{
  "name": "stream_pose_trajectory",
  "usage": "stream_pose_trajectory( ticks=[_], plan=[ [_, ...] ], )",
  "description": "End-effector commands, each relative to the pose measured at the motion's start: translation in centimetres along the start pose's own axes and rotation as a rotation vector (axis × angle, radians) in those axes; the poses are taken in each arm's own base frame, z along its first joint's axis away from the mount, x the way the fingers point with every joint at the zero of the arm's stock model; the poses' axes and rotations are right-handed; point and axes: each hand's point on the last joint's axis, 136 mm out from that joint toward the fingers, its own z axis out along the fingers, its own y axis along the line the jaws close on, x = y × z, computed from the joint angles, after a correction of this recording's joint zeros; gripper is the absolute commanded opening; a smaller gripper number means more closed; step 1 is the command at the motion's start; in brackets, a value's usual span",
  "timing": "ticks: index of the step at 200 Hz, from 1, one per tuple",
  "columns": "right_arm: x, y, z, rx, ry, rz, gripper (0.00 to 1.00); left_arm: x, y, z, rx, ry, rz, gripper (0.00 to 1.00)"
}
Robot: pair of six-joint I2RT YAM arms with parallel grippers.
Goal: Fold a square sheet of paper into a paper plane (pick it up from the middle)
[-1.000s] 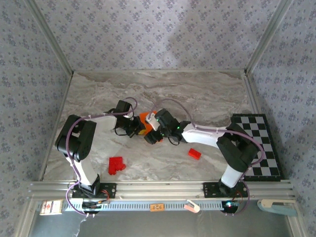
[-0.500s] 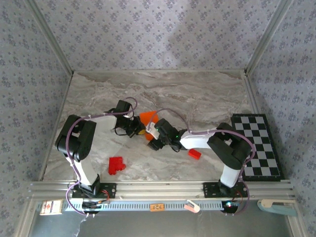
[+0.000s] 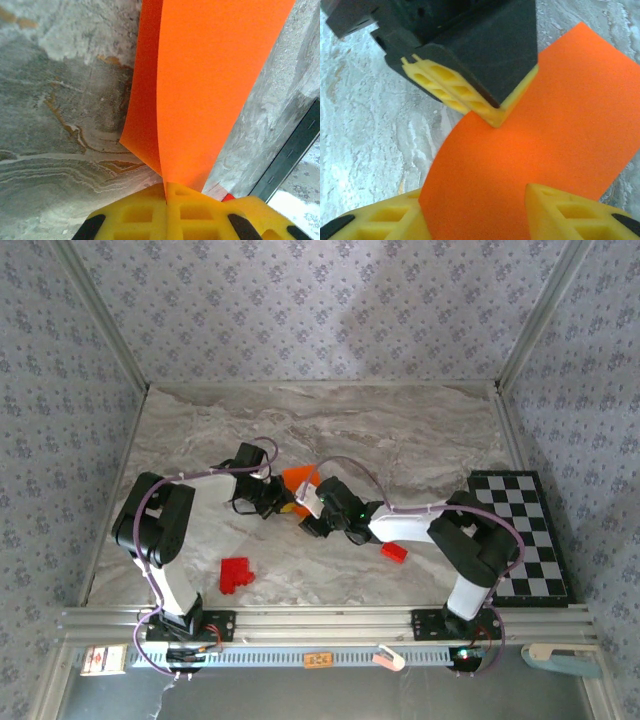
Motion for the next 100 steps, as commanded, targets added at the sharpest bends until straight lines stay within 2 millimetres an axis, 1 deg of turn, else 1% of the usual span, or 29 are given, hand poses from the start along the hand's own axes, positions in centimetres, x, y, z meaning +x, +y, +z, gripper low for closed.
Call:
stream_pose_trajectory(
  ticks=[1,25,46,66,79,100],
  plan=[
    [-1.2,0.9,0.0,-0.041,-0.021,-0.017,0.43,-0.2,-0.8,-0.5,0.008,-0.001,0.002,0.00],
    [-0.9,1.4,0.2,-0.064,-0.007,-0.028,0.34,-0.2,-0.8,-0.6,0.007,-0.001,0.003,0.00],
    [-0.9,1.8,0.2,-0.082,-0.004,-0.032,0.29,-0.2,-0.6,-0.5,0.001,-0.001,0.001,0.00],
    [-1.0,1.9,0.2,-0.088,-0.004,-0.030,0.18,-0.2,-0.6,-0.6,-0.003,-0.005,0.004,0.00],
    [-1.1,1.9,0.2,-0.094,-0.004,-0.024,0.11,-0.4,-0.2,-1.1,-0.026,-0.024,0.006,0.04],
    [-1.0,2.2,0.1,-0.119,0.012,0.002,0.04,-1.3,0.5,-2.6,-0.058,-0.094,0.004,0.15]
  ],
)
